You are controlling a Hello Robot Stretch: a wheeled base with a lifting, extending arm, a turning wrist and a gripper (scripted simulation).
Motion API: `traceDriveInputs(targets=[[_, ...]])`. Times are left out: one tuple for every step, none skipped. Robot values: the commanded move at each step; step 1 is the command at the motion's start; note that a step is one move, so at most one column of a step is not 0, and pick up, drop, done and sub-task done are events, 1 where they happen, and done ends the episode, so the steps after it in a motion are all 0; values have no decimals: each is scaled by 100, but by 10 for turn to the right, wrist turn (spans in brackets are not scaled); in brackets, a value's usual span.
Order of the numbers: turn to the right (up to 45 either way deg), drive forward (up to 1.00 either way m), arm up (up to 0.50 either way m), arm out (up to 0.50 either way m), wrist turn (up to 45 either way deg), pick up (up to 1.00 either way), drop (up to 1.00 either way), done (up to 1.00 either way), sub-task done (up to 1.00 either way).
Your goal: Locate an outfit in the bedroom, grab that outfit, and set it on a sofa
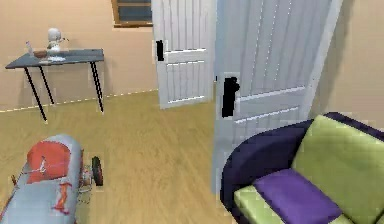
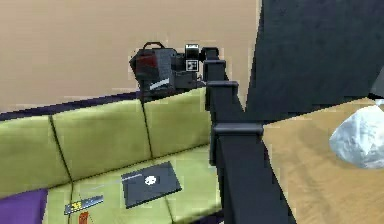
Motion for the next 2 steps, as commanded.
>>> traceDriveInputs(targets=[[0, 55, 0, 0, 0, 0, 0, 0, 0], [450, 0, 0, 0, 0, 0, 0, 0, 0]])
